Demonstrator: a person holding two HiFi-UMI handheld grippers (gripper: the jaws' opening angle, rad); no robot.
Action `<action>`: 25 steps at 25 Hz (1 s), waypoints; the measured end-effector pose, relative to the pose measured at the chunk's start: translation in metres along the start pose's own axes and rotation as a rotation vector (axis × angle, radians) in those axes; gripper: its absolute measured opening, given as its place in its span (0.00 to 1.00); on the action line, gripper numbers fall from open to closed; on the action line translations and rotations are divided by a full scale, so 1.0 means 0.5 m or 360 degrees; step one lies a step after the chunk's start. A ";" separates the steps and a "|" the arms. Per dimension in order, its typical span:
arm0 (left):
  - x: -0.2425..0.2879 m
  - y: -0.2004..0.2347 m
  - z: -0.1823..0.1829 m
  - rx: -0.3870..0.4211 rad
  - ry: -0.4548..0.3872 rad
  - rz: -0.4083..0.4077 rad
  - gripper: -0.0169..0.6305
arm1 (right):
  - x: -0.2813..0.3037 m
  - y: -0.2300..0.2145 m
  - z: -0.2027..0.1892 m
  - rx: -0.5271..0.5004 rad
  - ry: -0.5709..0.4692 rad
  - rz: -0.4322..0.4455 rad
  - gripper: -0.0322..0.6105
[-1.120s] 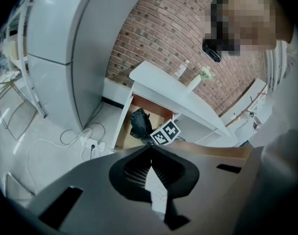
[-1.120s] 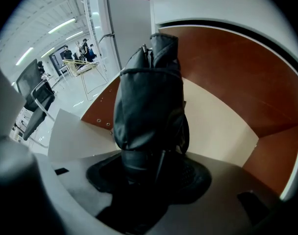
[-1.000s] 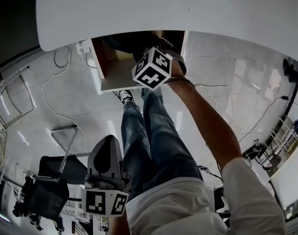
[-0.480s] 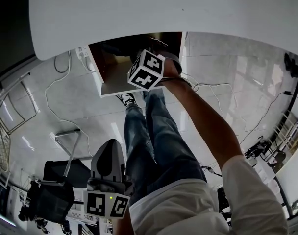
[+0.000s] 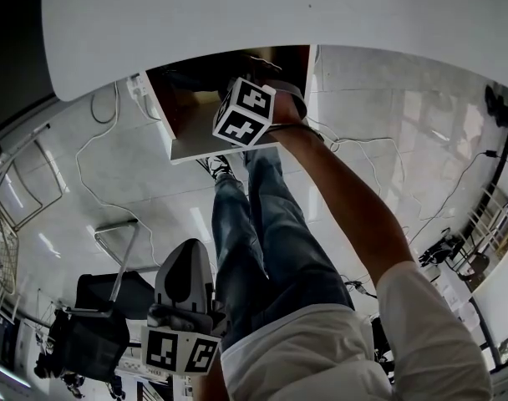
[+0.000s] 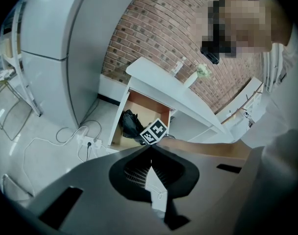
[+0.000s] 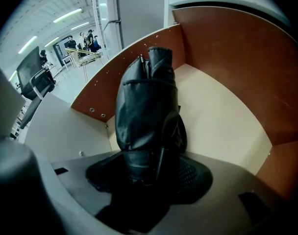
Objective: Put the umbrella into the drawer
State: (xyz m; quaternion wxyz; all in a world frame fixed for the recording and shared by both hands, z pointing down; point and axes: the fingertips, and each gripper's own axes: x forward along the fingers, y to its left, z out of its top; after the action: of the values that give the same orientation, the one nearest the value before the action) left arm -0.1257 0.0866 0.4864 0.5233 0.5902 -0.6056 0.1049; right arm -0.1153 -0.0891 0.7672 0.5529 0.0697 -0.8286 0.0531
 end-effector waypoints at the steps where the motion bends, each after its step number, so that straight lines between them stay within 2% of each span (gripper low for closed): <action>1: -0.001 -0.002 0.001 -0.0002 0.0002 -0.0009 0.05 | -0.001 0.001 -0.001 0.0004 0.0010 0.0000 0.46; 8: -0.009 0.000 0.029 -0.0010 -0.0056 -0.0011 0.05 | 0.002 0.001 -0.007 -0.0003 0.0043 -0.0027 0.47; 15: -0.015 -0.008 0.038 0.0006 -0.0051 -0.0047 0.05 | -0.006 0.014 -0.033 -0.0066 0.0108 -0.0039 0.48; 25: -0.022 -0.007 0.047 -0.0005 -0.0065 -0.0068 0.05 | -0.023 0.024 -0.035 -0.0082 0.0108 -0.0011 0.48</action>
State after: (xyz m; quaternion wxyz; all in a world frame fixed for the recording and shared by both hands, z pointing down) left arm -0.1374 0.0747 0.4661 0.5138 0.6043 -0.6037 0.0807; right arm -0.0971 -0.0735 0.7632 0.5825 0.0563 -0.8102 0.0321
